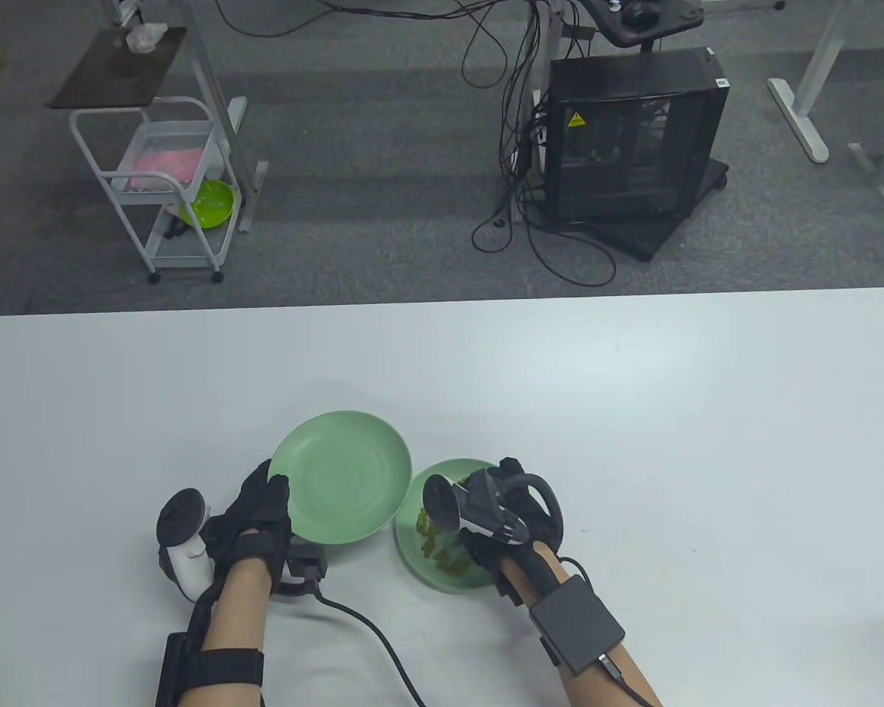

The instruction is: Pick sunflower seeds with hand pinch into plate

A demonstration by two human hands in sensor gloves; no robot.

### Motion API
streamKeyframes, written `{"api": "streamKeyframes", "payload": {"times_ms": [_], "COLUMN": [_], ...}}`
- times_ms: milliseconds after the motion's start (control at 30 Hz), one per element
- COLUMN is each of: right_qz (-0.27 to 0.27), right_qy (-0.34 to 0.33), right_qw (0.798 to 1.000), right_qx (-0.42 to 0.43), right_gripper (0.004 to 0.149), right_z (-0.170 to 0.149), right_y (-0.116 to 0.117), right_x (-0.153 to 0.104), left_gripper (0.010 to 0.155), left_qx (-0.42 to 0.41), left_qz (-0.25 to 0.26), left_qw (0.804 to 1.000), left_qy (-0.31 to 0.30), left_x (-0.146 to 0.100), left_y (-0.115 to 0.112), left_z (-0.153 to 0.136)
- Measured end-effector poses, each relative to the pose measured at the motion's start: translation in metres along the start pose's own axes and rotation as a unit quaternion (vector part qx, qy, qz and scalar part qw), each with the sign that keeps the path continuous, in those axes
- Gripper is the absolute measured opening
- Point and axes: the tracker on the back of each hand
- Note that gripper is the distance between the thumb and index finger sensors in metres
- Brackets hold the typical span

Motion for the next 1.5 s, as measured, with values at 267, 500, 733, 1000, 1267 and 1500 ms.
{"api": "streamKeyframes", "payload": {"times_ms": [267,500,733,1000,1267,1500], "right_qz": [-0.028,-0.081,-0.130,-0.160,-0.164,-0.155], "right_qy": [0.006,0.004,-0.002,-0.008,-0.032,-0.051], "right_qw": [0.996,0.986,0.975,0.969,0.975,0.979], "right_qx": [0.090,0.147,0.179,0.188,0.149,0.126], "right_gripper": [0.034,0.034,0.035,0.035,0.035,0.035], "right_z": [-0.011,-0.010,-0.007,-0.002,0.008,0.014], "right_y": [-0.015,-0.037,-0.053,-0.062,-0.064,-0.061], "right_x": [-0.004,-0.010,-0.017,-0.023,-0.026,-0.027], "left_gripper": [0.066,0.067,0.067,0.067,0.067,0.067], "left_qx": [0.004,-0.003,0.000,-0.003,0.000,-0.002], "left_qz": [-0.010,-0.026,-0.042,-0.065,-0.082,-0.091], "left_qw": [1.000,1.000,0.999,0.998,0.997,0.996], "left_qy": [0.003,0.003,0.003,0.003,0.000,0.000], "left_x": [0.001,0.002,0.003,0.003,0.002,0.002], "left_y": [-0.006,-0.012,-0.024,-0.038,-0.048,-0.051], "left_z": [-0.001,-0.001,-0.002,-0.004,-0.003,-0.003]}}
Point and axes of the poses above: the tracker on the back of each hand, its own z axis roughly to the thumb side, its own x axis roughly from the wrist to the fingertips, y = z × x, and after that the axes turned 7 degrees about -z, right-handed
